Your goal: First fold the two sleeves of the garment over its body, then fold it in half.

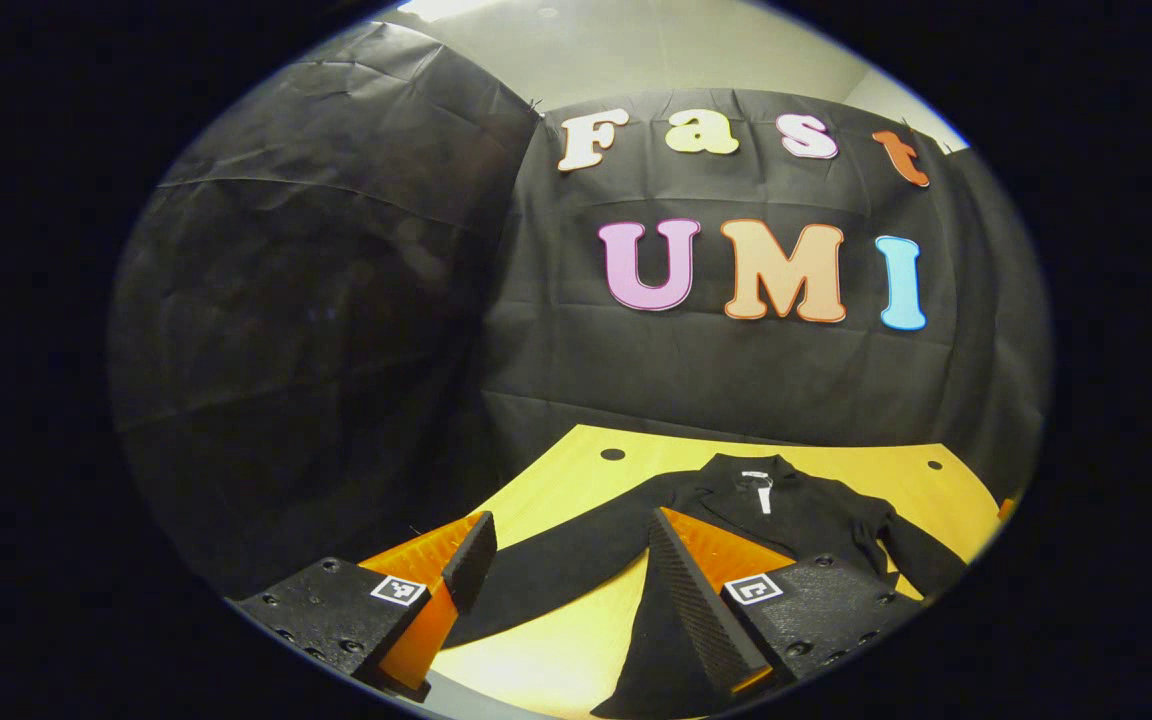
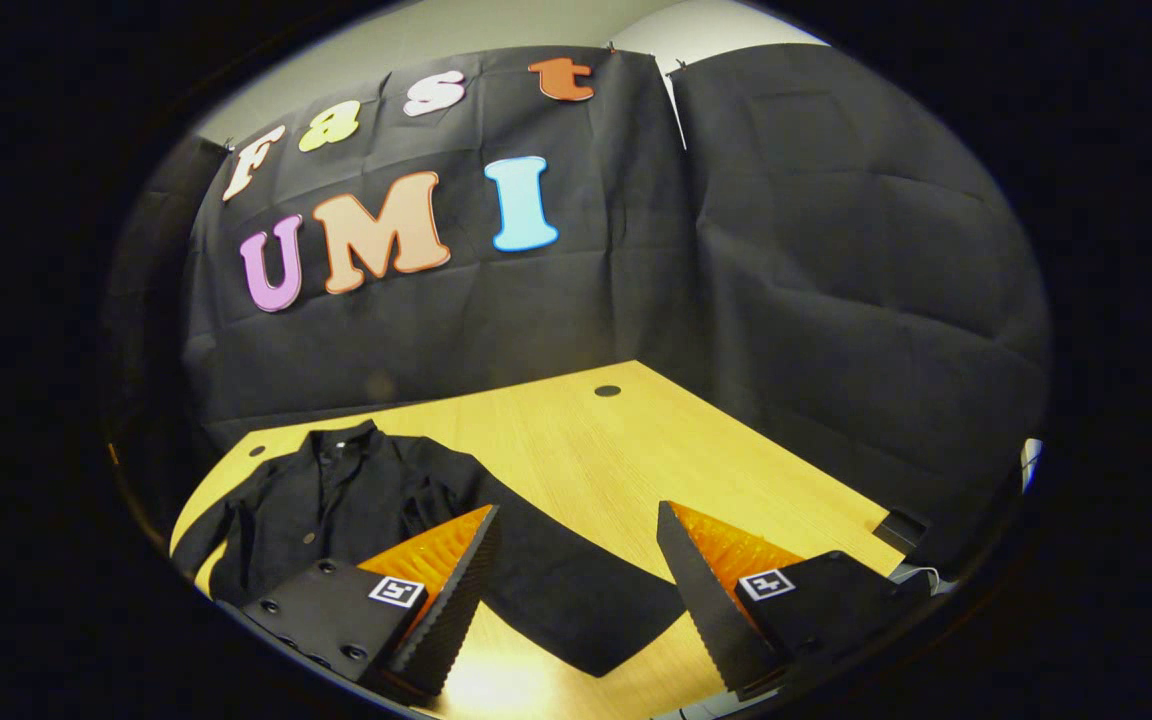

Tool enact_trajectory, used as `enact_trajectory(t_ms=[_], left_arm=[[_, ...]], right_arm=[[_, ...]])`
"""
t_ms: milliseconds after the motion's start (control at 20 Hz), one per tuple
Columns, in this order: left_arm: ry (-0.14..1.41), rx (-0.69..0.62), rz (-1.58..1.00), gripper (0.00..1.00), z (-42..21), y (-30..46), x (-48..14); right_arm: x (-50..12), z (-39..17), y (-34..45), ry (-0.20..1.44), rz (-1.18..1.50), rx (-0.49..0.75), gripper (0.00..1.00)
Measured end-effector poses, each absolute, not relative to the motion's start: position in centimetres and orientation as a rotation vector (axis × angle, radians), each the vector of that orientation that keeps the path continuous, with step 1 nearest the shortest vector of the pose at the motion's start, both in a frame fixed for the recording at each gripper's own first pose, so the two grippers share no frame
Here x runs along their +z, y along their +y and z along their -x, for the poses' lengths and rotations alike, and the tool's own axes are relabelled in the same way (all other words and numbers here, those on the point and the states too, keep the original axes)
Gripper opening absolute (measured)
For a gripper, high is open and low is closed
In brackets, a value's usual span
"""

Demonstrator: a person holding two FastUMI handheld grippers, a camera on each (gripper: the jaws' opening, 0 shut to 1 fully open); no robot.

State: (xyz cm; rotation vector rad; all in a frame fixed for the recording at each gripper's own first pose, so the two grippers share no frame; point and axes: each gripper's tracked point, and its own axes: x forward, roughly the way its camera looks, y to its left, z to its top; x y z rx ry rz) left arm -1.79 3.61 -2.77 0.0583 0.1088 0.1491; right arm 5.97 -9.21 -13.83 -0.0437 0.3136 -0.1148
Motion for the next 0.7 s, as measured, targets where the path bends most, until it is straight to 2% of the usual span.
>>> enact_trajectory(t_ms=[50, 100, 200, 250, 300, 400, 500, 550, 600, 650, 700], left_arm=[[0.115, 0.157, -0.058, 0.92, 1.7, 3.7, -3.1], [0.120, 0.163, -0.057, 0.92, 1.7, 3.8, -3.2], [0.131, 0.171, -0.056, 0.92, 1.6, 4.0, -3.6], [0.134, 0.176, -0.059, 0.92, 1.6, 4.1, -3.7], [0.137, 0.184, -0.064, 0.92, 1.6, 4.2, -3.7], [0.135, 0.199, -0.069, 0.92, 1.6, 4.4, -3.7], [0.135, 0.207, -0.070, 0.92, 1.6, 4.5, -3.7], [0.136, 0.212, -0.072, 0.92, 1.6, 4.6, -3.8], [0.138, 0.214, -0.074, 0.92, 1.6, 4.6, -3.8], [0.140, 0.216, -0.074, 0.92, 1.6, 4.6, -3.7], [0.141, 0.214, -0.074, 0.92, 1.6, 4.7, -3.8]], right_arm=[[-14.8, -6.3, -9.4, 0.329, 0.059, -0.118, 0.94], [-15.6, -6.6, -9.7, 0.348, 0.071, -0.118, 0.98], [-17.2, -7.1, -10.1, 0.383, 0.080, -0.109, 0.98], [-18.1, -7.2, -10.5, 0.408, 0.079, -0.108, 0.94], [-18.8, -7.5, -10.7, 0.429, 0.072, -0.111, 0.98], [-20.3, -7.7, -11.3, 0.476, 0.053, -0.120, 0.94], [-21.6, -8.0, -11.5, 0.523, 0.052, -0.127, 0.98], [-22.1, -8.0, -11.6, 0.541, 0.050, -0.127, 0.94], [-22.6, -8.0, -11.7, 0.559, 0.049, -0.125, 0.94], [-23.1, -7.9, -11.7, 0.572, 0.049, -0.126, 0.98], [-23.6, -7.9, -11.6, 0.585, 0.049, -0.125, 0.94]])
